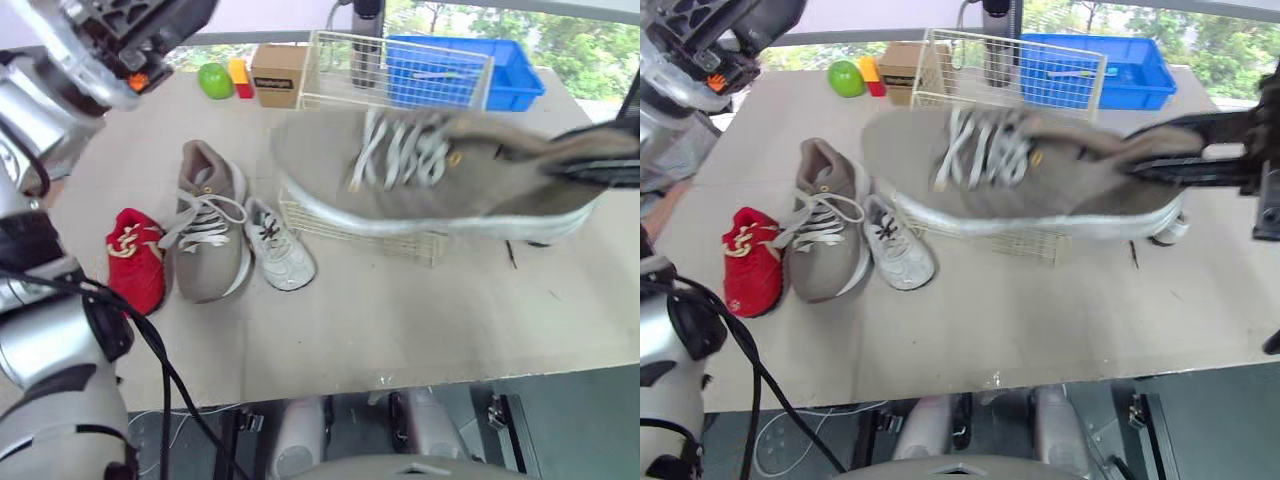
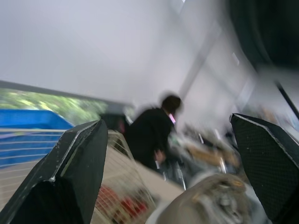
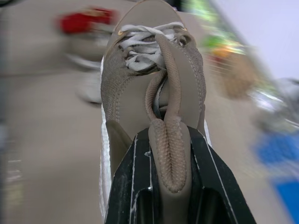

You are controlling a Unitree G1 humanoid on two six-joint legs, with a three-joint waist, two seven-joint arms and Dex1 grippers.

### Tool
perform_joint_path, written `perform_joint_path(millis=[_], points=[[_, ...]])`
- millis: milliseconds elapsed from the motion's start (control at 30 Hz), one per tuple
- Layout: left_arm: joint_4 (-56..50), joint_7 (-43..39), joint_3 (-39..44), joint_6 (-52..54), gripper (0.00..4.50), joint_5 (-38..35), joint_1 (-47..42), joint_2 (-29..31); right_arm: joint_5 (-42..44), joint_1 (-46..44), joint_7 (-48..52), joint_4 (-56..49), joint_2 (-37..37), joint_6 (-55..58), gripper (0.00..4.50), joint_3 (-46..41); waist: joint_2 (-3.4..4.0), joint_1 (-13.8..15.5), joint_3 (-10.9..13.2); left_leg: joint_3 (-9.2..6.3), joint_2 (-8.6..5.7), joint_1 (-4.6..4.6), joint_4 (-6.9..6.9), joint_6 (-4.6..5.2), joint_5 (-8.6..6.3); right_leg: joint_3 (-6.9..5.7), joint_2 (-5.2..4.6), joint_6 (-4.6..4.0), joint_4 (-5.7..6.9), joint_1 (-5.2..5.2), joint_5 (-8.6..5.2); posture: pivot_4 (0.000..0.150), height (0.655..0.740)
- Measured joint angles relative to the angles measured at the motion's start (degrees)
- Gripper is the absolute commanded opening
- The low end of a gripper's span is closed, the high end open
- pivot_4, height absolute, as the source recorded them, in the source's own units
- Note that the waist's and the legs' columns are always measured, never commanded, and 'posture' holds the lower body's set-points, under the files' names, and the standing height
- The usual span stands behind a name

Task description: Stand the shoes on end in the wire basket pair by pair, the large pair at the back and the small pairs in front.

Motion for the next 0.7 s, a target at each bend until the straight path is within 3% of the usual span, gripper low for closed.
perform_joint_path(millis=[233, 333, 433, 567, 633, 700], points=[[-4.2, -30.5, -24.4, -4.2, 4.5, 21.2, -7.3, 3.8, -14.0, -18.9, 8.4, 9.7, 12.4, -11.9, 0.01, 19.6, -0.26, -0.5, 0.2, 0.07, -0.02, -0.11, 0.16, 0.0, 0.01, 0.03, 0.14, -0.24, 0.07, -0.13, -0.09, 0.15, 0.74], [-5.5, -37.6, -28.3, -7.2, 4.5, 26.4, -7.8, 3.5, -17.2, -20.8, 10.4, 12.0, 15.9, -13.5, 0.01, 23.0, -0.17, -0.5, 0.2, 0.06, 0.05, -0.32, 0.14, -0.01, 0.02, 0.09, 0.26, -0.02, 0.42, -0.52, 0.02, 0.15, 0.74], [-5.1, -42.4, -29.5, -7.0, 4.5, 28.2, -7.8, 2.8, -19.1, -22.5, 11.6, 12.6, 17.7, -13.7, 0.01, 23.9, -0.16, -0.5, 0.2, -0.06, 0.16, -1.5, 0.66, -0.24, 0.17, 0.05, 0.39, -0.07, 1.2, -1.8, -0.04, 0.15, 0.74], [-5.1, -44.4, -31.7, -8.0, 2.8, 29.5, -7.7, 3.3, -19.6, -22.7, 12.6, 12.0, 18.7, -13.2, 0.0, 23.9, -0.01, -0.5, 0.3, -0.08, 0.22, -1.73, 0.85, -0.23, 0.16, -0.01, 0.42, -0.08, 1.2, -1.92, -0.05, 0.15, 0.74], [-5.0, -44.5, -31.6, -8.0, 1.71, 30.0, -7.7, 3.2, -19.6, -23.4, 12.7, 11.1, 19.1, -12.7, 0.0, 23.9, -0.01, -0.5, 0.3, -0.07, 0.2, -1.74, 0.94, -0.1, 0.08, 0.0, 0.4, -0.07, 1.23, -1.89, -0.04, 0.15, 0.74], [-5.0, -44.5, -31.5, -8.0, 1.09, 30.6, -7.7, 3.1, -19.4, -23.7, 12.6, 10.8, 19.2, -11.8, 0.0, 23.8, -0.01, -0.5, 0.3, -0.08, 0.2, -1.74, 1.03, 0.0, 0.03, -0.01, 0.39, -0.06, 1.23, -1.81, -0.04, 0.15, 0.74]])
